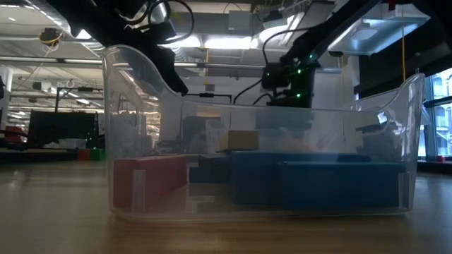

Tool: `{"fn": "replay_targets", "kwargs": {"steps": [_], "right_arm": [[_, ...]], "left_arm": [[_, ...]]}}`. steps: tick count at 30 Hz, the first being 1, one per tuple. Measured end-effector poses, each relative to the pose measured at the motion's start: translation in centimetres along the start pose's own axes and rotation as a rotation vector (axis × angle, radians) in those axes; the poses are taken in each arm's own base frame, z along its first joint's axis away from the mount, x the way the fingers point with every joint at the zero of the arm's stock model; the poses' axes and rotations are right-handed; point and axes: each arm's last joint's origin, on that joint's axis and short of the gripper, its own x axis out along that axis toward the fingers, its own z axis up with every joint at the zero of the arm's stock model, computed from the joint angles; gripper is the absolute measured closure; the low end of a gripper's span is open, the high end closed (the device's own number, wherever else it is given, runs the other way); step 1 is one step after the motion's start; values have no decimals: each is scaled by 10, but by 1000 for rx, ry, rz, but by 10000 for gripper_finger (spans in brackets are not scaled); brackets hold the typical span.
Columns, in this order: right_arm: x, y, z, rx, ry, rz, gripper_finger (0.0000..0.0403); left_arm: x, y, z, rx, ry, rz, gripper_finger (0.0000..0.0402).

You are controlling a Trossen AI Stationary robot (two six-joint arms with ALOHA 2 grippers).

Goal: Sort blocks by size
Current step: Put the blue rectangular block into the bottom right transparent bin

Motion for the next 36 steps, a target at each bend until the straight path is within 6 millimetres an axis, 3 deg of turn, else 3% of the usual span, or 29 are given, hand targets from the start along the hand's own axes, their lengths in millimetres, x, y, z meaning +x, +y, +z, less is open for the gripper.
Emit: {"fn": "replay_targets", "kwargs": {"steps": [7,15,23,29,36], "right_arm": [[-18,0,-11,-312,40,61,194],[9,4,-19,-663,-35,46,194],[39,9,-30,-741,-161,11,194],[47,11,-39,-723,-181,8,195],[49,12,-44,-554,-135,72,246]], "left_arm": [[-1,-1,0,1,-1,-3,192],[0,-1,0,2,-1,-3,192],[-1,-1,0,1,-1,-3,192],[0,-1,0,3,0,-10,192],[-1,-6,-1,27,3,-198,192]]}}
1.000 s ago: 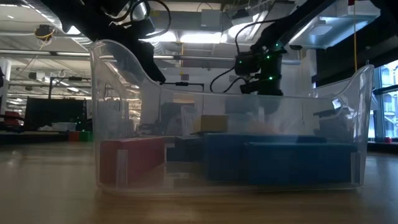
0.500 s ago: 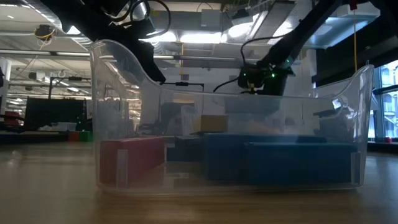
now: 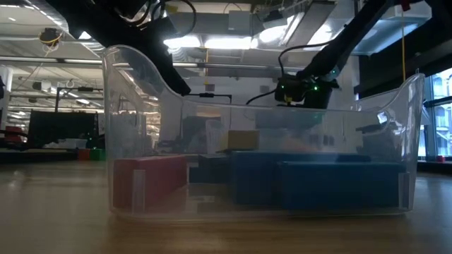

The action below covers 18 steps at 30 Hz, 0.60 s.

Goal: Sort blocks by size
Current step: Put the blue rectangular block into the bottom right transparent bin

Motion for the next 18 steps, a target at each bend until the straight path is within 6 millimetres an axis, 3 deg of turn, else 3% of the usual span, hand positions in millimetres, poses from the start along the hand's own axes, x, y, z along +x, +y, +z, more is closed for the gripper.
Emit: {"fn": "replay_targets", "kwargs": {"steps": [5,11,18], "right_arm": [[0,1,-2,82,8,25,309],[-4,5,0,140,30,4,310],[-36,17,6,151,-8,-43,304]], "left_arm": [[0,0,0,0,-2,-12,192],[0,0,1,8,-6,-12,192],[0,0,1,5,-6,-12,192]]}}
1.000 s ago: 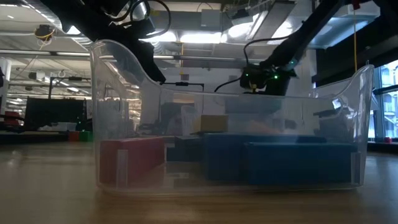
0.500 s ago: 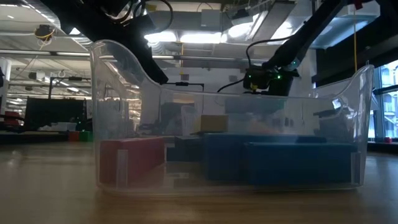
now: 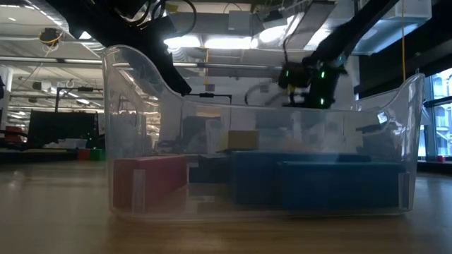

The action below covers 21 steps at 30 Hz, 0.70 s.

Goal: Sort blocks by size
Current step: Put the blue rectangular block into the bottom right transparent bin

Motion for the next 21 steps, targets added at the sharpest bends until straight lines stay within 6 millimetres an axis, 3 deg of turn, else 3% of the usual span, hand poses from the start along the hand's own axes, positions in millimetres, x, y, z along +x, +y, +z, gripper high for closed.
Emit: {"fn": "replay_targets", "kwargs": {"steps": [13,21], "right_arm": [[-91,50,4,80,-184,-30,301],[-112,107,24,28,-375,156,300]], "left_arm": [[-2,1,3,-11,-15,1,192],[-5,2,4,-41,-21,1,192]]}}
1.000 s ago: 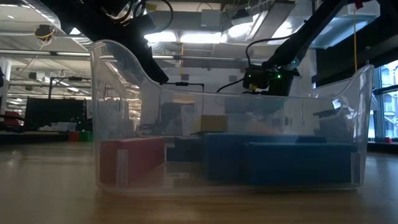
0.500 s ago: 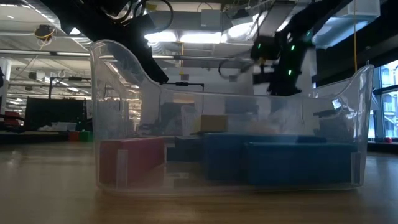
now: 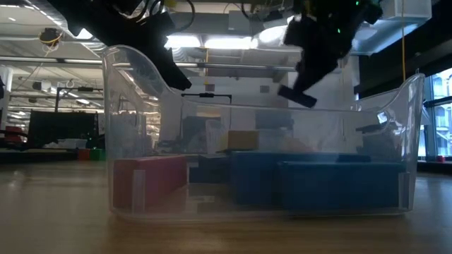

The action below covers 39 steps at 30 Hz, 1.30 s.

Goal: Sort blocks by size
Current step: Put the blue rectangular block into the bottom right transparent bin, then put the green rectangular block into the bottom right transparent bin

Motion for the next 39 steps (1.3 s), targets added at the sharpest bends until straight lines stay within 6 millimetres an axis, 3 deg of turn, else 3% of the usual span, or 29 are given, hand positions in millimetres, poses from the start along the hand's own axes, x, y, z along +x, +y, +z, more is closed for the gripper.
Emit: {"fn": "replay_targets", "kwargs": {"steps": [8,13,19,23,30,34,39], "right_arm": [[8,66,18,-64,-157,306,299],[27,105,18,-79,-133,538,299],[52,138,11,-100,-94,604,295],[60,140,10,-7,-65,581,266],[60,140,11,19,-54,593,176],[55,124,14,53,-46,567,145],[39,93,26,120,-60,430,140]], "left_arm": [[0,0,0,-3,0,1,192],[0,0,0,3,5,0,192],[0,0,0,1,2,1,192],[0,-1,-1,-6,10,-2,192],[-1,-1,0,-22,8,-4,192],[-1,-1,0,-32,8,-4,192],[0,1,0,-52,12,4,192]]}}
